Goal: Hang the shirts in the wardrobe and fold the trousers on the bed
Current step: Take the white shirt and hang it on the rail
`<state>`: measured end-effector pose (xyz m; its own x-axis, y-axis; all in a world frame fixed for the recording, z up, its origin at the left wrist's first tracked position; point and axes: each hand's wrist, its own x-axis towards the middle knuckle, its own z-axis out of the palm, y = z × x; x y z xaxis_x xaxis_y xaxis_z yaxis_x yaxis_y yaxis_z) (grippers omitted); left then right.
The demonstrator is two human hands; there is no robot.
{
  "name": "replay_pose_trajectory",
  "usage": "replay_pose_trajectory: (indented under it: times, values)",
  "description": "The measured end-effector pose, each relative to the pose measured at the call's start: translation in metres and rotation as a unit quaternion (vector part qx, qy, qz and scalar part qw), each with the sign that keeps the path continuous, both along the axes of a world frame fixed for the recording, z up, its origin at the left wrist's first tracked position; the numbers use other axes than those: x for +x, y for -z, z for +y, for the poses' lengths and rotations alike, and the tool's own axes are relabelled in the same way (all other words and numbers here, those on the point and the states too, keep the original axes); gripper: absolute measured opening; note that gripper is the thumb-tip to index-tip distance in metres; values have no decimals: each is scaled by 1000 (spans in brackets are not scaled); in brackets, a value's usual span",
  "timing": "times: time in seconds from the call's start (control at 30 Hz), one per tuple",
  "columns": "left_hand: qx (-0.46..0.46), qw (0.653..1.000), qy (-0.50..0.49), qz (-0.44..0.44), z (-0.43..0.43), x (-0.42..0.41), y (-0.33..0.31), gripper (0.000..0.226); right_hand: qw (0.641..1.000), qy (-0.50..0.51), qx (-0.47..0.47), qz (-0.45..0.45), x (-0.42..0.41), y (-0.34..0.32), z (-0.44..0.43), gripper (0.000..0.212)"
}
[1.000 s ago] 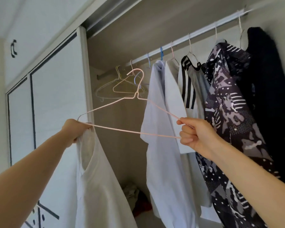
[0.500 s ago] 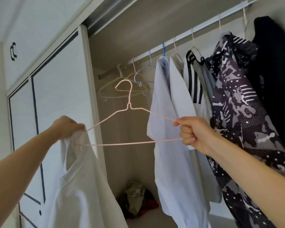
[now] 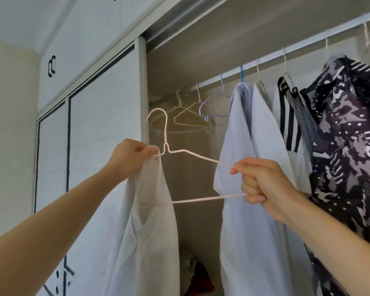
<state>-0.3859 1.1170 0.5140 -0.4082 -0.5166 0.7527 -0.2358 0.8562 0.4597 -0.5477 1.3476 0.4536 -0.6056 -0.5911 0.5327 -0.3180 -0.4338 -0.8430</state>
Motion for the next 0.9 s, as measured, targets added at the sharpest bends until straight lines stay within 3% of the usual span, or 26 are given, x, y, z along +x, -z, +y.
replay_pose_trajectory:
  times: [0.17,0.27,0.37,0.43,0.57,0.7,0.9]
  values:
    - [6,992,90,88,12,3,-6,51,1000,18,-11,2,11,7,-11,22]
    - [-10,990,109,90,13,11,-12,46,998,-5,-49,-34,15,7,-14,26]
    - [-131,991,4,23,24,14,-17,40,991,-32,-101,-83,15,5,-13,30]
    - [-208,978,-13,-15,27,12,-19,39,986,-62,-109,-113,17,5,-14,30]
    - [-168,985,33,30,16,9,-21,45,967,-179,-102,-152,27,0,-15,26]
    - [-177,983,-25,51,3,13,-25,47,949,-274,-62,-145,28,-9,-15,43]
    - [-141,983,-65,101,-5,10,-25,53,879,-435,-28,-195,29,0,-23,72]
